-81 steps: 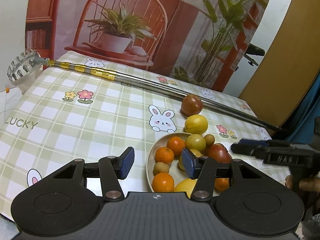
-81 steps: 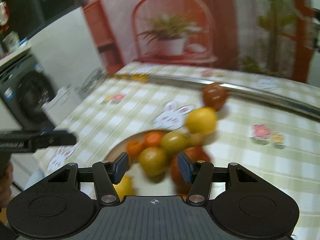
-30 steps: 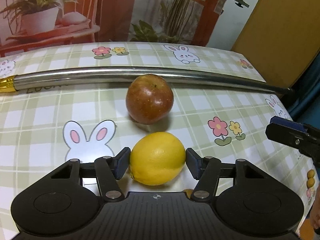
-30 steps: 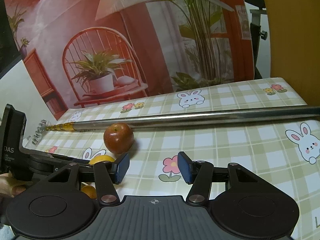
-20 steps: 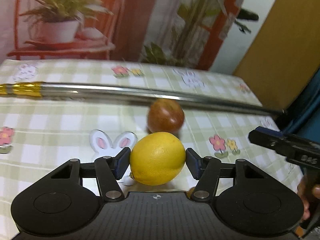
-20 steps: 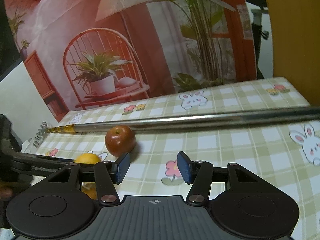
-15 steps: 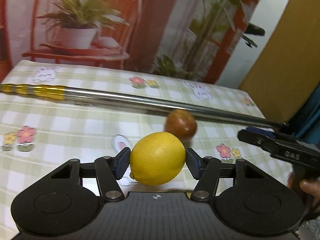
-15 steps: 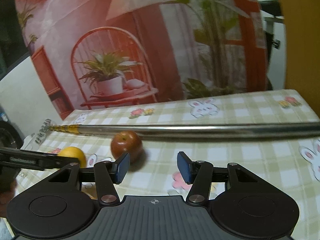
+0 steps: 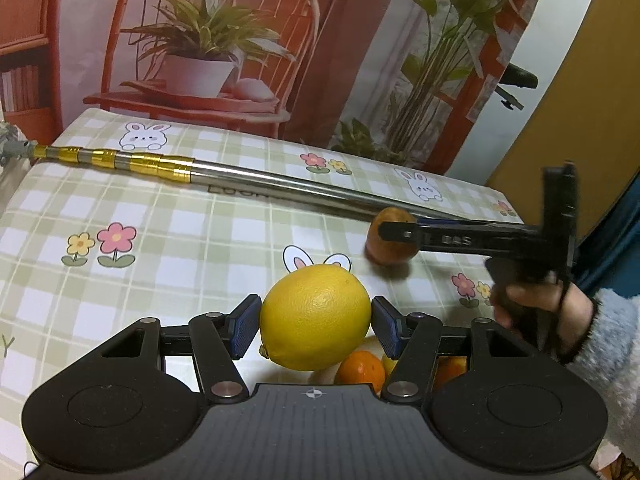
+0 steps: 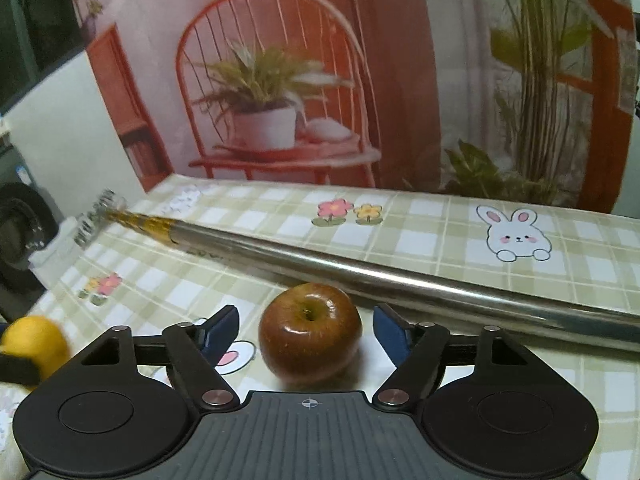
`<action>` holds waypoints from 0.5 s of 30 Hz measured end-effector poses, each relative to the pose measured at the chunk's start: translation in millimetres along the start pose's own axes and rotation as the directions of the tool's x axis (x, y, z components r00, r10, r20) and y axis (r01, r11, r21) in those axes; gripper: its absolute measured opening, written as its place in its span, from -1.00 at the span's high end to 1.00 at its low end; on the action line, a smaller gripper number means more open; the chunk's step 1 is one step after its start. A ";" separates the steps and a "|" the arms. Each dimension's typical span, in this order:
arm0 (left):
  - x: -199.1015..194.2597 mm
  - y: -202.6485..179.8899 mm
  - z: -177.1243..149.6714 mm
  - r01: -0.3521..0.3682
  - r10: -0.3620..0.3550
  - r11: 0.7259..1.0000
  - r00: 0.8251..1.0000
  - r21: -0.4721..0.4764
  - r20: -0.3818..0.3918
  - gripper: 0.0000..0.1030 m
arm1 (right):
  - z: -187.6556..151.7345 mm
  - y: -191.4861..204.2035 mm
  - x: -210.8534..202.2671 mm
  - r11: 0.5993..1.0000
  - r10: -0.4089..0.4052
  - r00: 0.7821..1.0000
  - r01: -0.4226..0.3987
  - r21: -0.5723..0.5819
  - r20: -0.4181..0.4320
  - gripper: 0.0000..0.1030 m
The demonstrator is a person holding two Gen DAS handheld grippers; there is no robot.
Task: Organize fruits
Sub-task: 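Lift the lemon with left tool while right tool grasps the red apple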
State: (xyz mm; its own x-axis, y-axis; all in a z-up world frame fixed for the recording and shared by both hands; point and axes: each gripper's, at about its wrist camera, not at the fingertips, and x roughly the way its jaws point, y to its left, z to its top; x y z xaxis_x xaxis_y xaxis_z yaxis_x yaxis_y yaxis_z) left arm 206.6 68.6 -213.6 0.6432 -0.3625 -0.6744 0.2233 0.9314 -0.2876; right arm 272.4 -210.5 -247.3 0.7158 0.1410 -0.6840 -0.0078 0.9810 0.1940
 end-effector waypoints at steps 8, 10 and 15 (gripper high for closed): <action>-3.4 -0.6 -14.8 0.040 -0.040 0.999 0.999 0.009 -0.008 -0.22 | -2.0 3.2 22.9 1.000 -0.020 0.997 0.020 -0.003 -0.071 -0.25; -3.8 2.1 -17.3 0.041 -0.041 0.999 0.999 -0.005 -0.009 -0.21 | -1.4 2.6 25.1 1.000 -0.028 0.997 0.028 -0.005 -0.076 -0.21; -7.6 5.0 -22.6 0.042 -0.042 0.999 0.999 -0.024 -0.014 -0.21 | -2.7 4.4 24.4 0.999 -0.037 0.997 0.036 -0.012 -0.068 -0.18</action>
State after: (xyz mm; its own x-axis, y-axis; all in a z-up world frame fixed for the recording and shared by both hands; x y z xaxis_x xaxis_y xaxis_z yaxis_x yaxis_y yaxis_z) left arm 186.3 75.2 -225.3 0.6229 -0.4019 -0.6711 0.2324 0.9143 -0.3319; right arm 288.0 -202.5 -264.9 0.6663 0.1136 -0.7370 0.0099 0.9869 0.1610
